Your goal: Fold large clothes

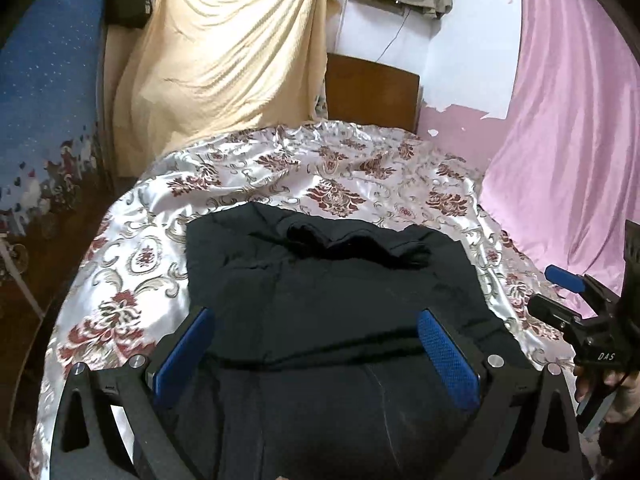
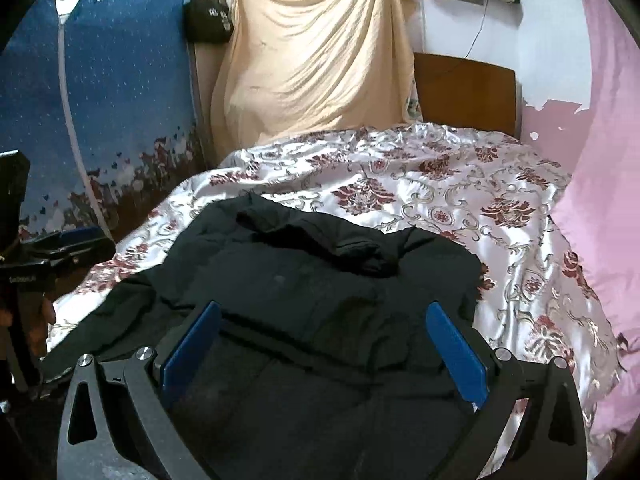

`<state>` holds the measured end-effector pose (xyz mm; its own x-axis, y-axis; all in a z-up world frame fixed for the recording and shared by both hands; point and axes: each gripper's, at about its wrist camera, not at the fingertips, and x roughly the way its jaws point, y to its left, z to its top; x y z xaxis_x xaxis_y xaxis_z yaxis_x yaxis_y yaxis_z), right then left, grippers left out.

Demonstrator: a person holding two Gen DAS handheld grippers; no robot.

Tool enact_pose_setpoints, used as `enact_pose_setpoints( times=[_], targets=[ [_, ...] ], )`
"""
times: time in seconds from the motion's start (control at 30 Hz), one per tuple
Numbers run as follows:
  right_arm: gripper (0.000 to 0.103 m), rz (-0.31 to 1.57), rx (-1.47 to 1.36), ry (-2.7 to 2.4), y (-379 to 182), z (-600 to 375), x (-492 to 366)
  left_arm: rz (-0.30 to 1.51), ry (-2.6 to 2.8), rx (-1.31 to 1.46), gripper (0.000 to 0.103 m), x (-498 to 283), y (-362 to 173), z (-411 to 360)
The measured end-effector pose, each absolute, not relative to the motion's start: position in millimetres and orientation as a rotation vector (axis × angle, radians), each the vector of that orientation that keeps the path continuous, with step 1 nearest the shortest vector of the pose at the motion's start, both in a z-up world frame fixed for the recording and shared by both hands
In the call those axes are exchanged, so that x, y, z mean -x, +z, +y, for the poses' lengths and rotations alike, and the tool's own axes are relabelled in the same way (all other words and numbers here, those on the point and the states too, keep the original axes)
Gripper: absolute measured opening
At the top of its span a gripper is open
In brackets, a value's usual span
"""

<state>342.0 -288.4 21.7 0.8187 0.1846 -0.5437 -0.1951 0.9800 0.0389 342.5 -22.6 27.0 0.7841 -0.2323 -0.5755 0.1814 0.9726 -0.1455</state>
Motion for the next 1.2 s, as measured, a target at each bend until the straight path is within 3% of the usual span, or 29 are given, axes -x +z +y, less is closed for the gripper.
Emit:
enact_pose_setpoints(
  times=[0.67,1.2],
  targets=[
    [0.101,0.542,0.026,0.191,46,-300,-211,0.595,-0.142,0.06,0.103,-215,50,8],
    [0.101,0.567,0.015,0.166,19,-301,-129,0.643,-0.174,0.07,0.103,-147,18,12]
  ],
)
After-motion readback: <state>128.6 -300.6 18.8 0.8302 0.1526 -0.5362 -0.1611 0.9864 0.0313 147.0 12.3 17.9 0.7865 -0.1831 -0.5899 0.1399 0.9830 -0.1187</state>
